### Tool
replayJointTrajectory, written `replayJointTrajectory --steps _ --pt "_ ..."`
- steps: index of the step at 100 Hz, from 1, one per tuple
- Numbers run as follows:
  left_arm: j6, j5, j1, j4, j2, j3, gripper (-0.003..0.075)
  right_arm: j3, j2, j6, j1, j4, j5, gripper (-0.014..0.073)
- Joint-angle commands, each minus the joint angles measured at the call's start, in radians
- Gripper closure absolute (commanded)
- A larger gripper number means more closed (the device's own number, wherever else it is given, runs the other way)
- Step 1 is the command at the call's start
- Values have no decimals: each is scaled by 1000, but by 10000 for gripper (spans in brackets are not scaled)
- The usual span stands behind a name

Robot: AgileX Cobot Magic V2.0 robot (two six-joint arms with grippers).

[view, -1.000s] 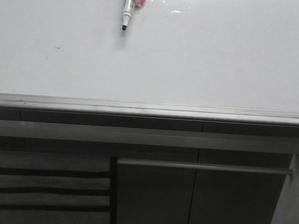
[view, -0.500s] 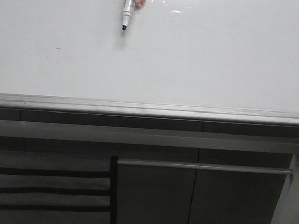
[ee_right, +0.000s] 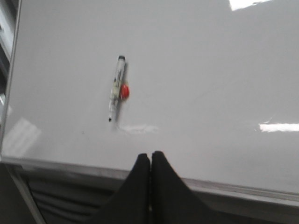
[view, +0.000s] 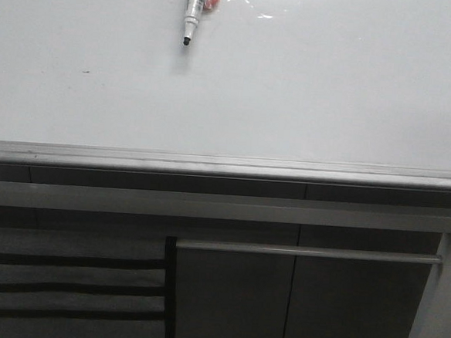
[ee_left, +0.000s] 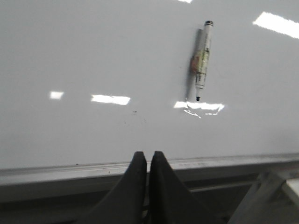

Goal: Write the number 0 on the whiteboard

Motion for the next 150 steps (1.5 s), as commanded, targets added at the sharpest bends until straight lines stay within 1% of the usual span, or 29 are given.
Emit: replayJointTrajectory --steps 1,9,14,19,24,27,34,44,50,58,65,70,75,77,78,85,89,92,96,101,108,113,118,120,129,136,150 --pt "128 32 -40 48 83 -103 740 -97 84 -62 -4 -97 69 601" --pt "116 98 -83 172 155 -178 739 -138 132 -79 -4 -144 100 500" --pt "87 124 -120 243 214 -219 739 -154 158 -84 -4 -146 100 404" --pt "52 136 -169 300 267 -260 739 -165 183 -84 -4 -146 97 330" --pt "46 151 -212 332 322 -303 739 -166 204 -84 -4 -146 97 278" --pt "46 161 -236 349 354 -330 739 -166 217 -84 -4 -146 100 263" --pt "46 180 -289 374 436 -398 738 -166 236 -84 -4 -146 118 267" --pt "43 166 -353 397 538 -479 717 -166 243 -84 -4 -144 146 266" --pt "39 140 -389 397 592 -514 695 -166 243 -84 -4 -144 155 266" --pt "22 87 -431 410 644 -551 687 -166 243 -84 -4 -144 164 266" --pt "-26 20 -474 480 683 -571 688 -166 243 -84 -4 -144 170 266" --pt "-121 -37 -506 582 709 -579 688 -166 243 -84 -4 -144 174 266" --pt "-297 -72 -542 724 740 -586 688 -166 243 -84 -4 -144 179 266" --pt "-343 -78 -551 792 748 -588 688 -166 243 -84 -4 -144 179 266" --pt "-389 -79 -560 839 756 -591 688 -166 243 -84 -4 -144 179 266" --pt "-597 -86 -609 1033 798 -597 687 -166 243 -84 -4 -144 181 266" --pt "-693 -104 -636 1098 821 -597 687 -166 243 -84 -4 -144 182 266" --pt "-737 -122 -652 1138 836 -597 682 -166 243 -84 -4 -144 182 266" --pt "-777 -157 -675 1152 855 -597 664 -166 243 -84 -4 -144 182 266" --pt "-783 -206 -696 1152 875 -597 612 -166 243 -84 -4 -145 182 266" --pt "-793 -280 -721 1152 900 -597 492 -166 243 -84 -4 -149 182 266" --pt "-795 -328 -729 1150 915 -597 388 -166 243 -84 -4 -158 183 266" --pt "-800 -366 -729 1136 929 -597 324 -166 243 -84 -4 -160 183 266" --pt "-806 -378 -729 1134 934 -597 314 -166 243 -84 -4 -160 183 266" --pt "-873 -420 -710 1134 966 -597 327 -166 243 -84 -4 -161 185 266" --pt "-923 -447 -694 1134 996 -597 361 -166 243 -84 -4 -163 185 266" --pt "-929 -512 -687 1134 1052 -602 414 -166 246 -84 -4 -163 185 266"
